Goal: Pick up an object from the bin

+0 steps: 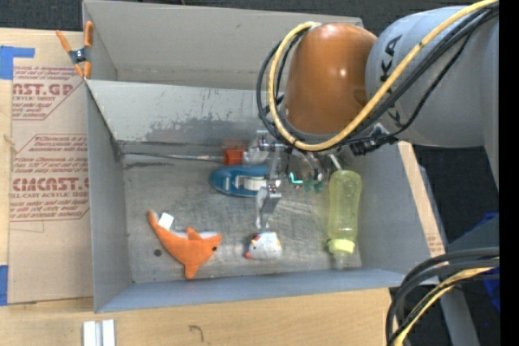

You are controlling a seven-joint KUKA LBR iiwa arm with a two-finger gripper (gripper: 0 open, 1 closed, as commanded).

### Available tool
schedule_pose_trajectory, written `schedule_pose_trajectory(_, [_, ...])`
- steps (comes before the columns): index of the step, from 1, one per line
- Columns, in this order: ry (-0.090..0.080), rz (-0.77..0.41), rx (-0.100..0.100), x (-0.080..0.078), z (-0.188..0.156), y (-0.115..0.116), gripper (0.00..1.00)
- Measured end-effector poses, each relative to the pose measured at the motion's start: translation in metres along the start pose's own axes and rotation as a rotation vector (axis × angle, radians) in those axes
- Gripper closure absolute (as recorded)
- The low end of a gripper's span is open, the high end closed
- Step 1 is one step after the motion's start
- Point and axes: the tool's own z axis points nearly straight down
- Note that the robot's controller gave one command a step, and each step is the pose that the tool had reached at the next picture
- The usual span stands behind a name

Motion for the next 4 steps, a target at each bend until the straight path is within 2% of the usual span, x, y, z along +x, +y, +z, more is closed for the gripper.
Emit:
schedule_pose_trajectory(1, [-0.015, 0.005, -0.002, -0.020, 0.053, -0.013, 0.00])
schedule_pose_trajectory(2, [-0.022, 0.007, -0.003, -0.024, 0.064, -0.015, 0.00])
schedule_pose_trajectory(3, [-0.019, 0.021, -0.002, -0.035, 0.089, -0.016, 0.00])
schedule_pose_trajectory(4, [-0.011, 0.042, -0.001, -0.038, 0.065, -0.017, 0.00])
